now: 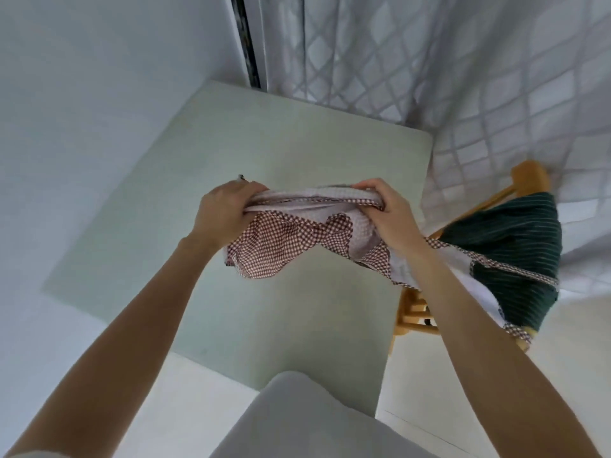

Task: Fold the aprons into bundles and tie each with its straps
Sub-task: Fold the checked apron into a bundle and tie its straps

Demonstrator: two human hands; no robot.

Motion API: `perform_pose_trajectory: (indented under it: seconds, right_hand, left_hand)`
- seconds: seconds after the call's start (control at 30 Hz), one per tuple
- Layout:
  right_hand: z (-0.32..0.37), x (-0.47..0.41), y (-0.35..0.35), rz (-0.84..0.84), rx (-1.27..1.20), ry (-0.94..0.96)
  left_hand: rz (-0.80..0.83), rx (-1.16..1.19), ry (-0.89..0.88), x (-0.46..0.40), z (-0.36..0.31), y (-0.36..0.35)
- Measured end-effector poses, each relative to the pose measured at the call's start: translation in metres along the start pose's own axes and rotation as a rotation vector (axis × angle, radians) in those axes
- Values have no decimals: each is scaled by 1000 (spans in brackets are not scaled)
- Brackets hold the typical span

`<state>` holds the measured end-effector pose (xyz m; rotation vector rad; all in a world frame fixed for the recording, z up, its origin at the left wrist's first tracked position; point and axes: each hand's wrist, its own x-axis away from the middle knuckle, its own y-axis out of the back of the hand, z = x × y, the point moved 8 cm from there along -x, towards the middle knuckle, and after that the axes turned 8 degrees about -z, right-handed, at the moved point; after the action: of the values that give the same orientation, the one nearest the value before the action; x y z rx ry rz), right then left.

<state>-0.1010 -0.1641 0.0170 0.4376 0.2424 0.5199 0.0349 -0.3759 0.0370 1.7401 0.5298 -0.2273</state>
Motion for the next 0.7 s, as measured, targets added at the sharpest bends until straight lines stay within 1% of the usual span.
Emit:
perform_pose_trajectory:
  seconds: [0.03, 0.1, 0.17, 0.23, 0.3, 0.47, 0.53, 0.6, 0.63, 0.7]
  right_hand:
    - [12, -6, -20, -5, 34, 48]
    - [25, -14, -39, -24, 94, 124]
    - [34, -17, -62, -21, 128, 169]
    - [34, -13, -83, 10, 148, 158]
    - [27, -2, -99, 46, 151, 118]
    - [12, 36, -156, 116, 89, -15]
    - [6, 46, -183, 173, 98, -49]
    - [0, 50, -204, 263, 164, -53]
    - [-4, 53, -211, 350, 201, -68]
    - [-13, 67, -223, 640, 281, -107]
  left_hand:
    - [-40, -17, -28, 2, 19, 14]
    - [-87, -31, -79, 3, 34, 26]
    - [-83, -37, -87, 10, 56, 33]
    - [-53, -25, -69, 27, 74, 27]
    - [21, 6, -11, 49, 87, 14]
    - [212, 21, 267, 109, 127, -24]
    - [337, 21, 340, 126, 137, -39]
    - [579, 21, 305, 144, 134, -57]
    - [738, 44, 284, 153, 131, -66]
    - [1034, 153, 317, 177, 127, -76]
